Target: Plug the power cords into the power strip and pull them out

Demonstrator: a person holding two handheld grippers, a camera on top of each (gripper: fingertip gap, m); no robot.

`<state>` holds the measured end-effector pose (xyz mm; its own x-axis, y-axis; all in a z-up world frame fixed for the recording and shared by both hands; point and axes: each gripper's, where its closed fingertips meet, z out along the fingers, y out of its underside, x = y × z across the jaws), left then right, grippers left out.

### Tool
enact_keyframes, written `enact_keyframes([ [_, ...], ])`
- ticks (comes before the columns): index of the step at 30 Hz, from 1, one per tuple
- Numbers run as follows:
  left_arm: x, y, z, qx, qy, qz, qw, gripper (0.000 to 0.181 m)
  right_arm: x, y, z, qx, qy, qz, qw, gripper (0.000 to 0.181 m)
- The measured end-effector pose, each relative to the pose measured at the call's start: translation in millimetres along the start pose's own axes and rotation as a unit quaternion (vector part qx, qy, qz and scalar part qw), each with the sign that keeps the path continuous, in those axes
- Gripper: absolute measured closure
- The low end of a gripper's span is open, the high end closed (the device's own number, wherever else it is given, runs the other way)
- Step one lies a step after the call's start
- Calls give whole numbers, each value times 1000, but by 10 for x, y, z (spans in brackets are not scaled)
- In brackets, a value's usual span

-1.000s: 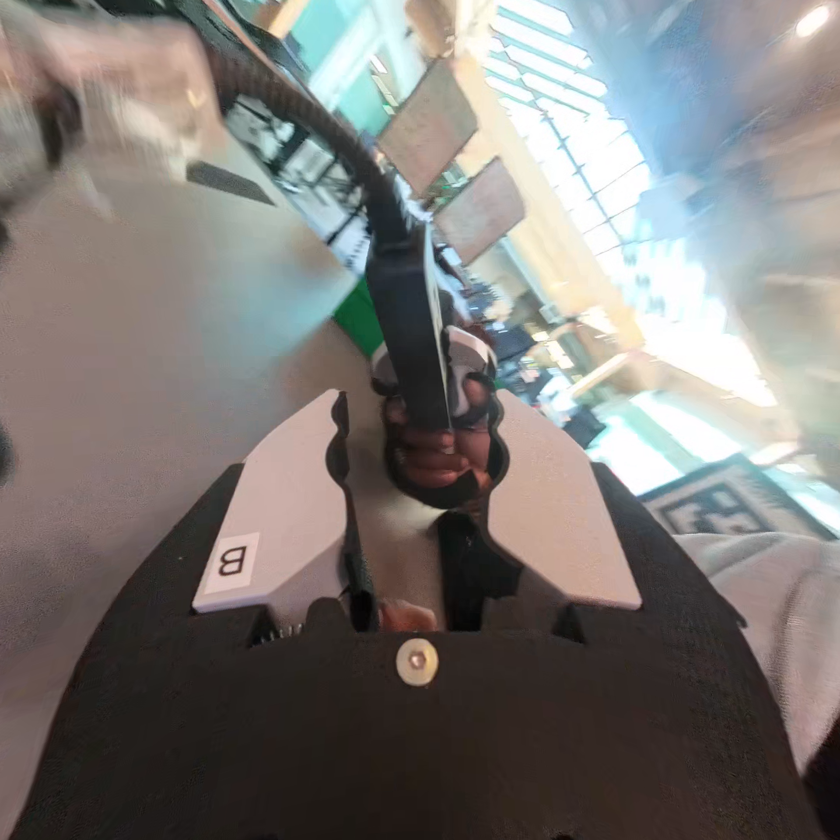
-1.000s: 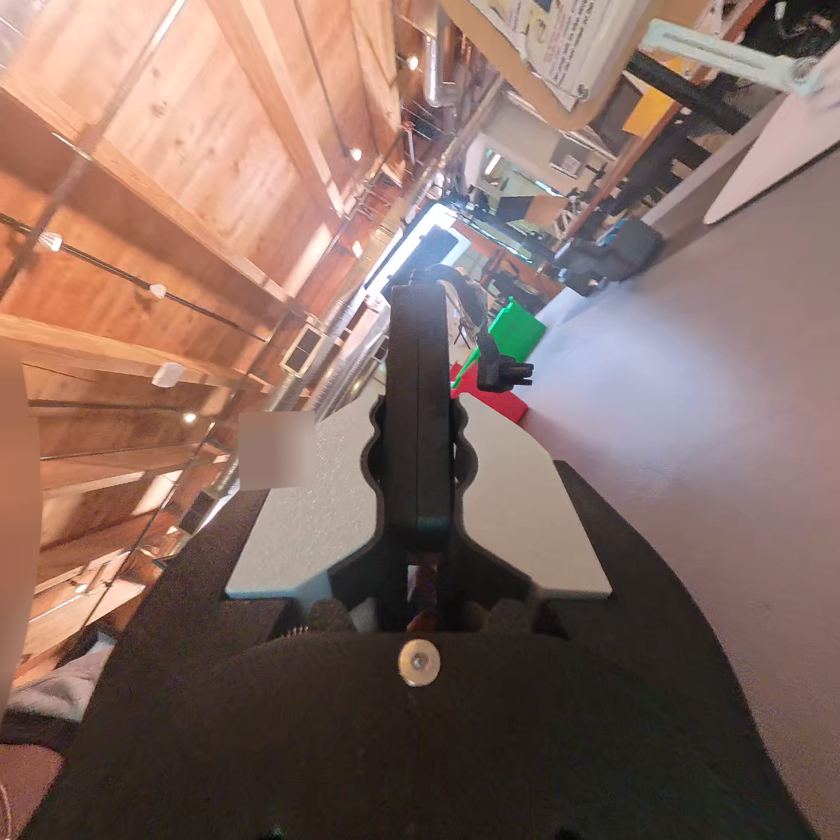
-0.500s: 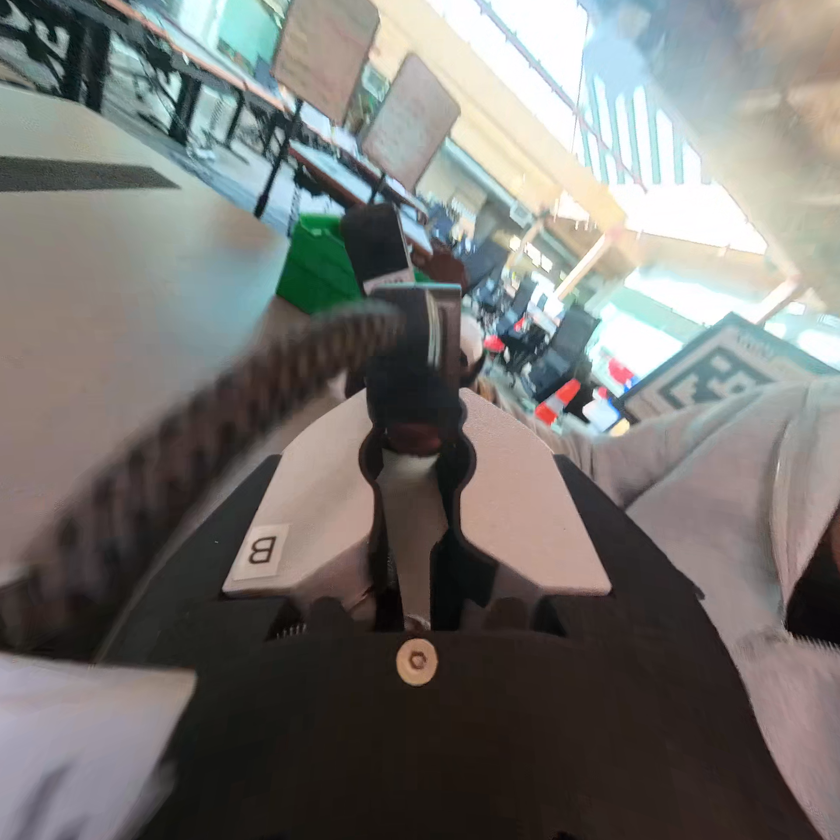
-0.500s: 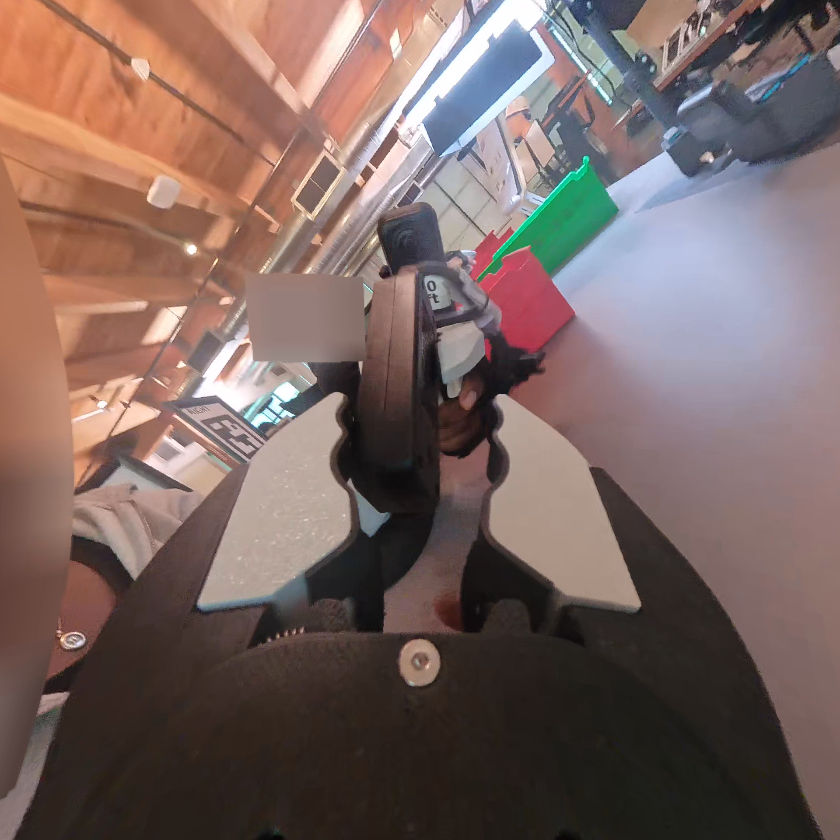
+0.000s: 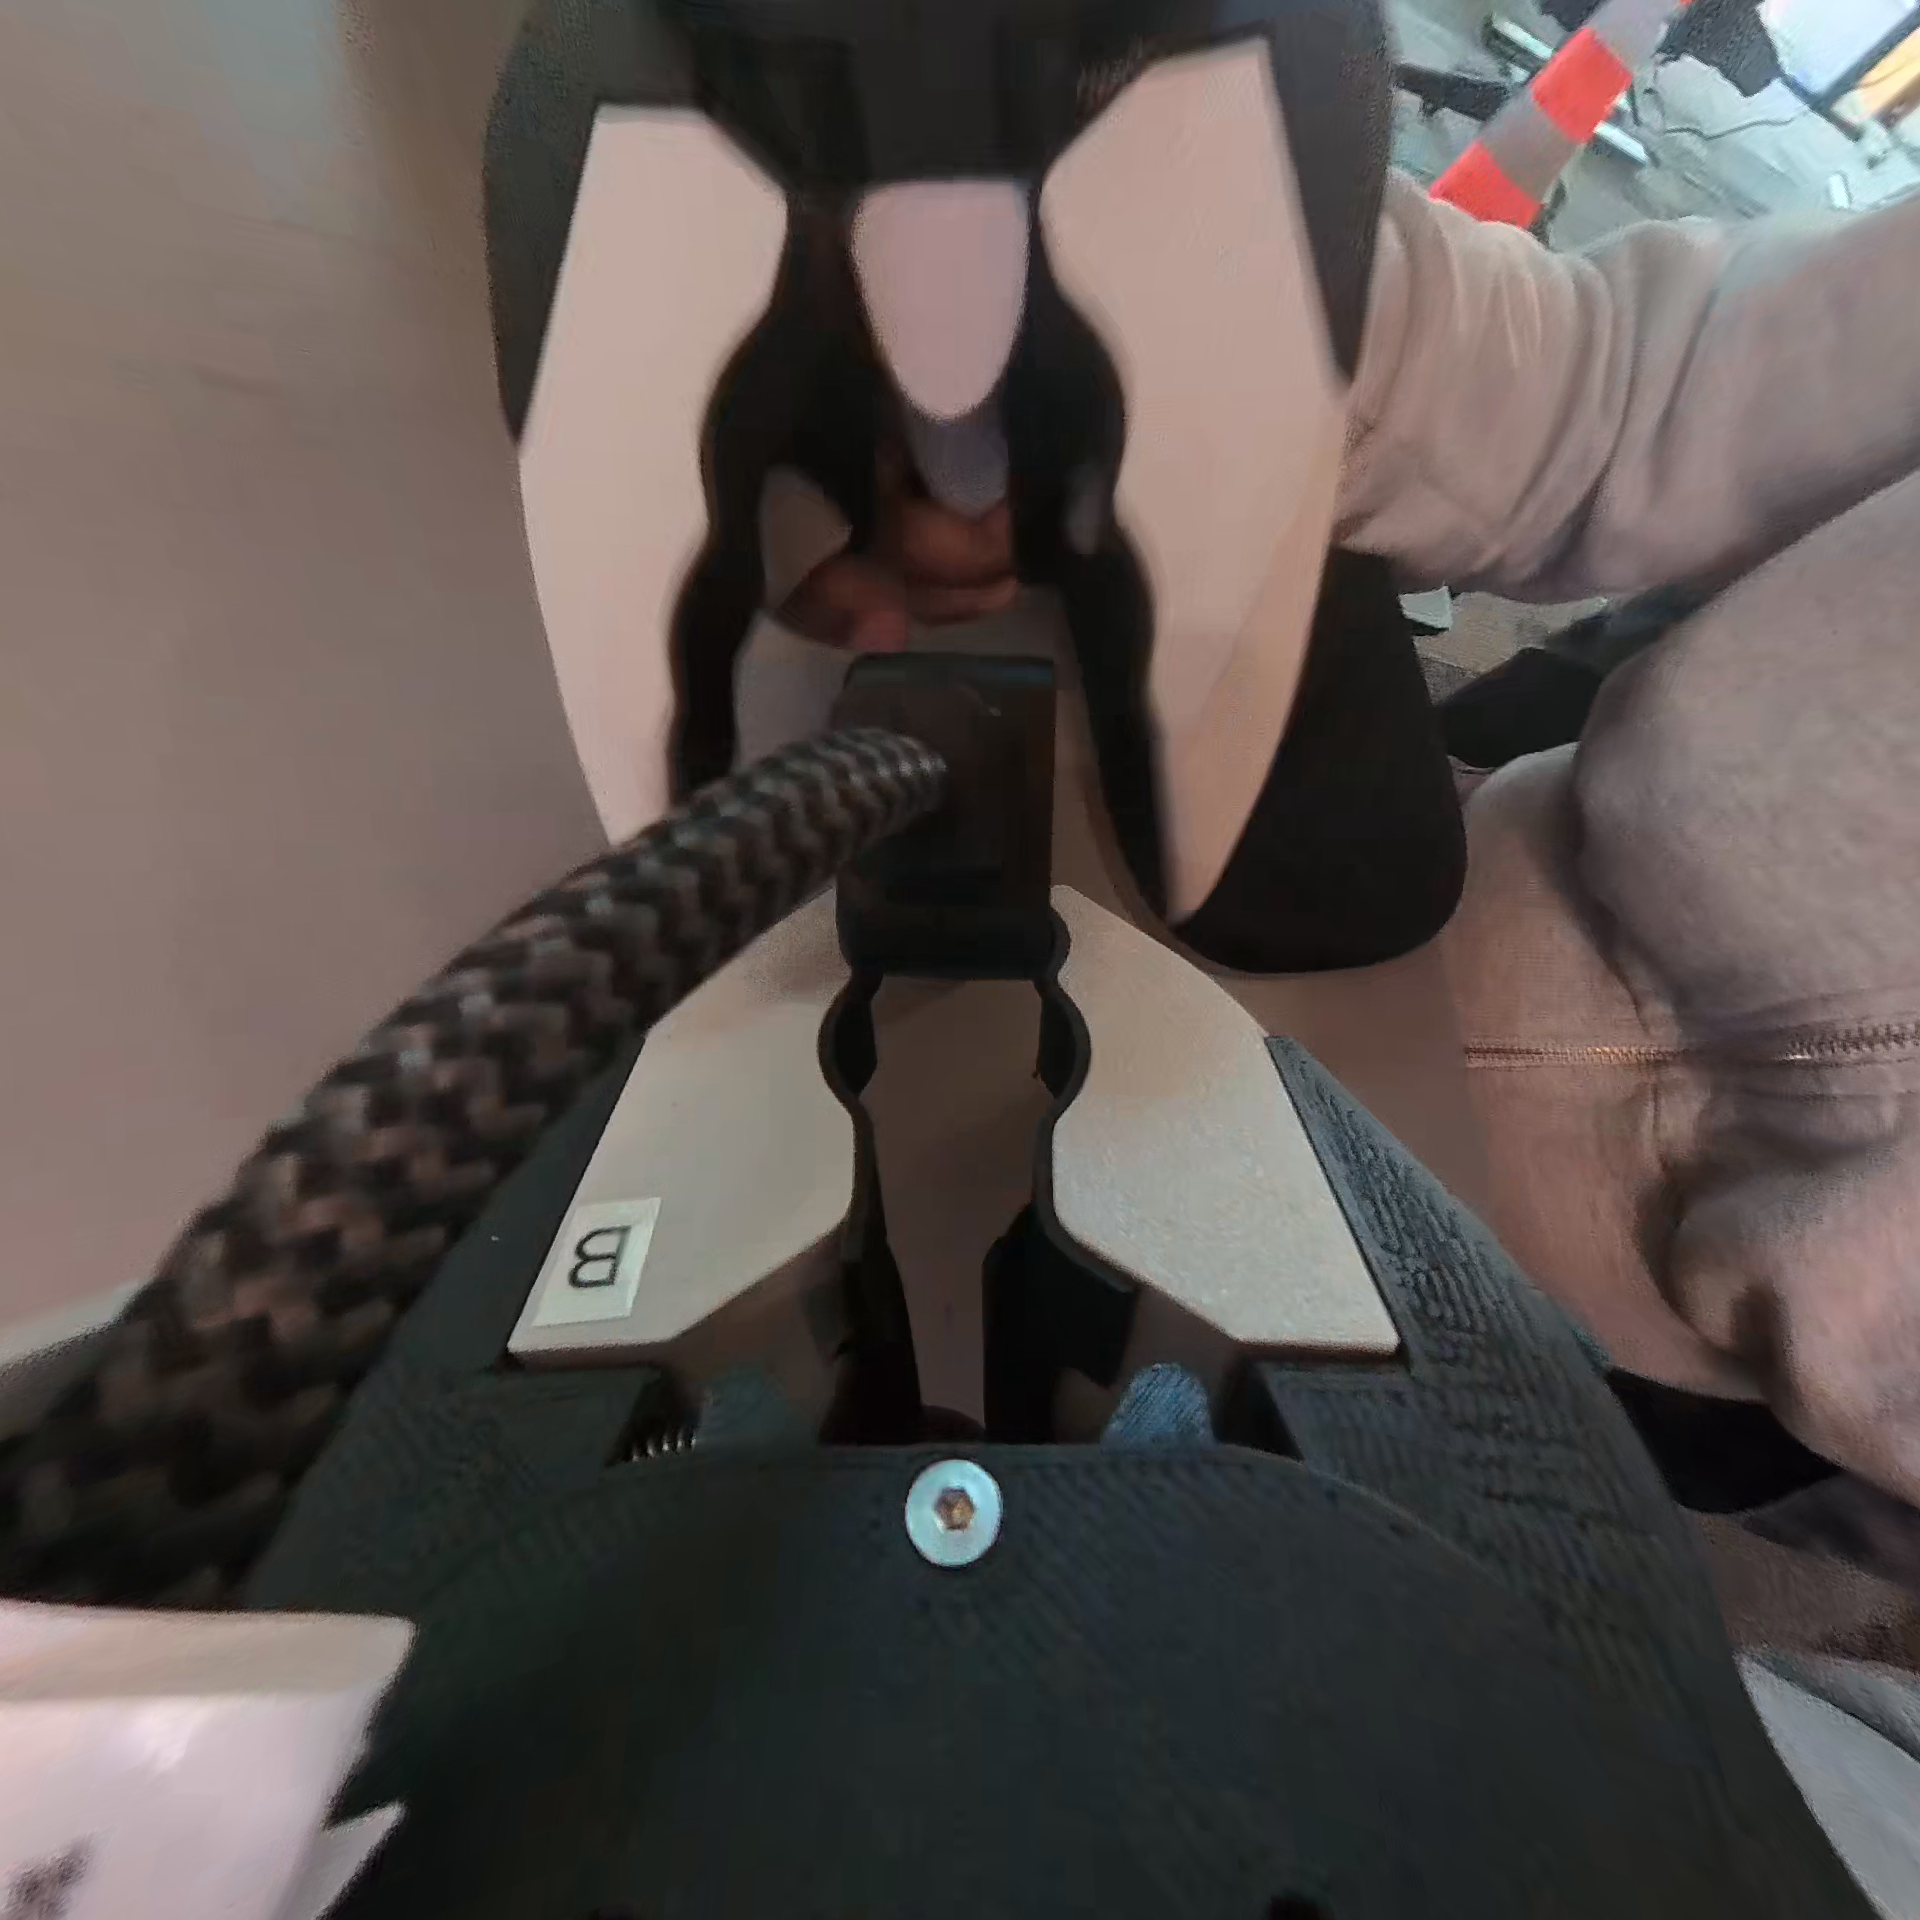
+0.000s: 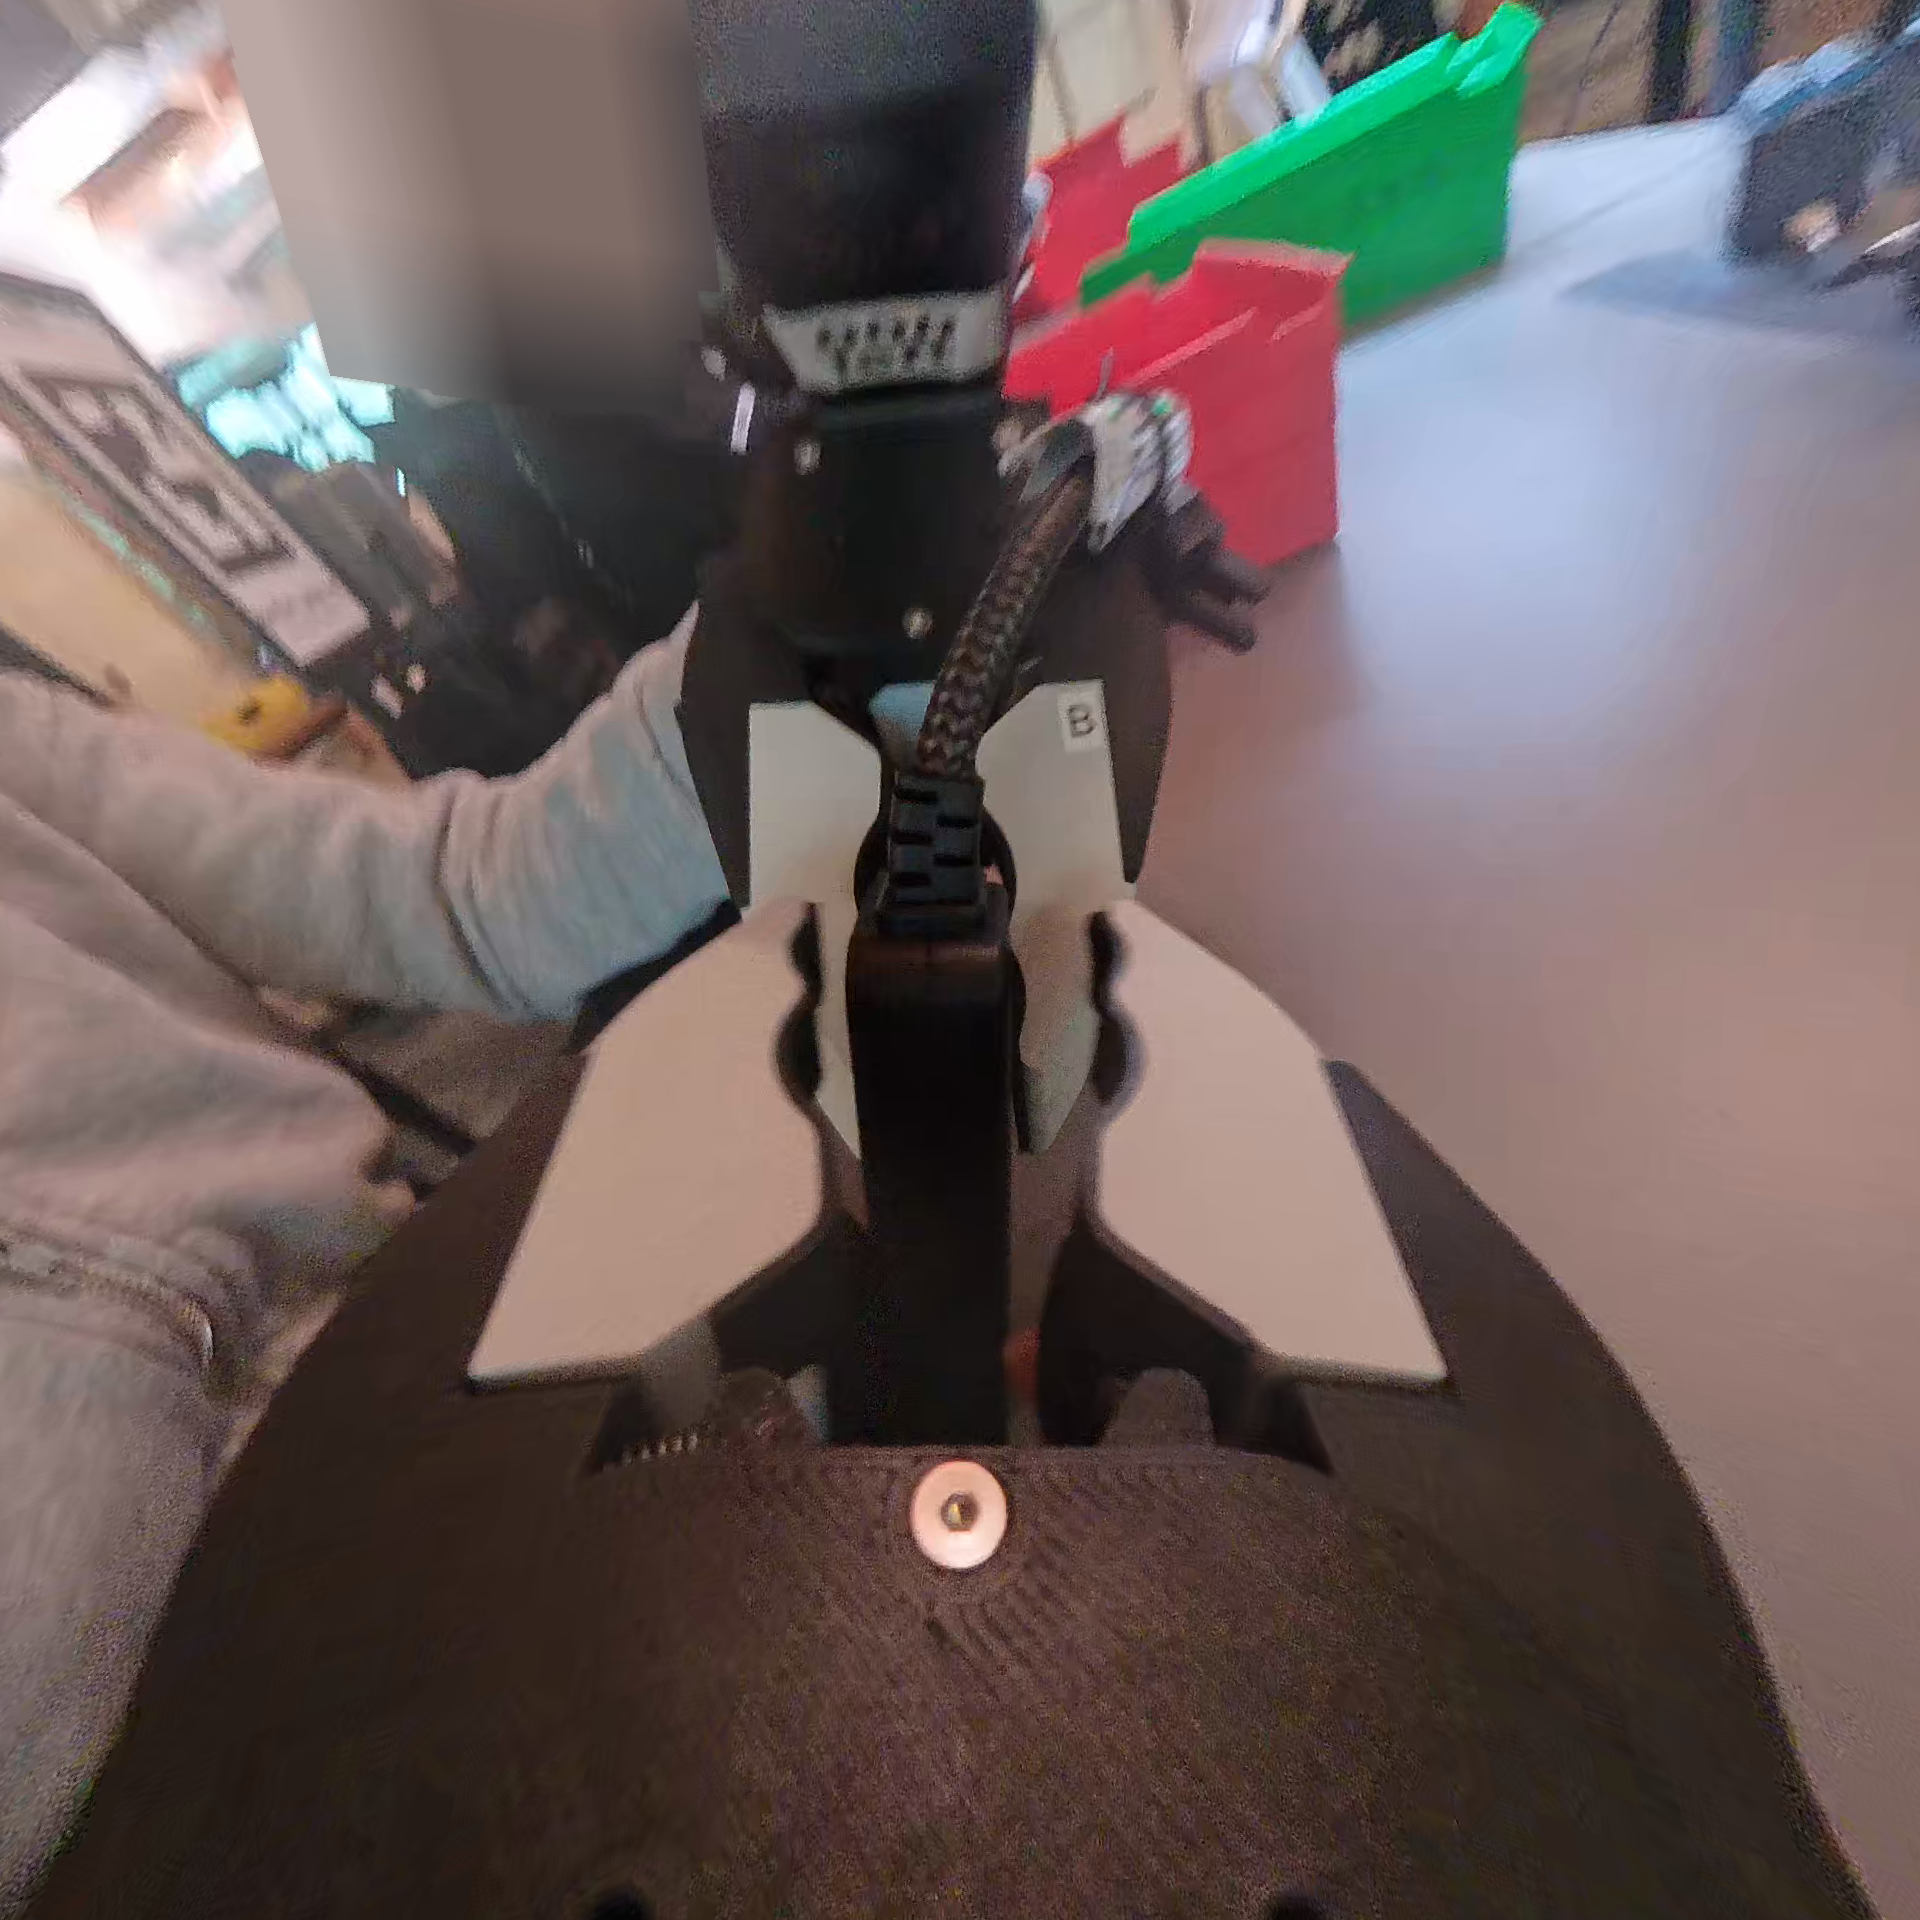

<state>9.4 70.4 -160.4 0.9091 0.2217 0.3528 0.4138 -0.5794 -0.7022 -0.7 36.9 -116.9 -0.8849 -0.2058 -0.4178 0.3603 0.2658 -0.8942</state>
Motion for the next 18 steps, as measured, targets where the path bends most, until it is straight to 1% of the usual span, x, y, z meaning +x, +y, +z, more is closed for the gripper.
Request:
enact_keyframes([
  [1,41,3,23,-5,9,2,1000,153,-39,35,21,-12,-8,-11,1000,146],
  [2,53,6,26,-7,13,-4,1000,153,-51,16,14,-7,-6,-19,1000,154],
  [4,-2,-62,15,18,0,-1,1000,153,-2,-58,-27,16,12,-19,1000,154],
  [6,-47,-187,-16,63,-9,-6,998,150,70,-198,-126,73,26,2,997,154],
  [7,-98,-243,-39,83,-25,-6,996,137,130,-272,-209,107,36,18,994,154],
  [8,-164,-304,-62,106,-47,-5,993,123,188,-350,-308,145,42,35,988,155],
  [9,-230,-376,-83,133,-73,-3,988,114,249,-433,-423,190,47,55,979,154],
  [10,-295,-459,-93,161,-101,-3,982,102,311,-509,-545,235,51,75,968,154],
  [11,-350,-538,-88,188,-130,-2,974,95,378,-574,-676,280,57,95,953,154],
  [13,-436,-645,-27,214,-193,9,957,88,461,-681,-937,369,62,116,920,154],
  [15,-455,-722,52,220,-249,37,942,86,501,-736,-1138,433,66,124,891,152],
  [16,-470,-758,70,221,-282,52,932,86,505,-748,-1196,451,68,123,881,154],
  [18,-512,-798,59,206,-352,100,908,86,506,-754,-1224,461,77,117,876,154],
])
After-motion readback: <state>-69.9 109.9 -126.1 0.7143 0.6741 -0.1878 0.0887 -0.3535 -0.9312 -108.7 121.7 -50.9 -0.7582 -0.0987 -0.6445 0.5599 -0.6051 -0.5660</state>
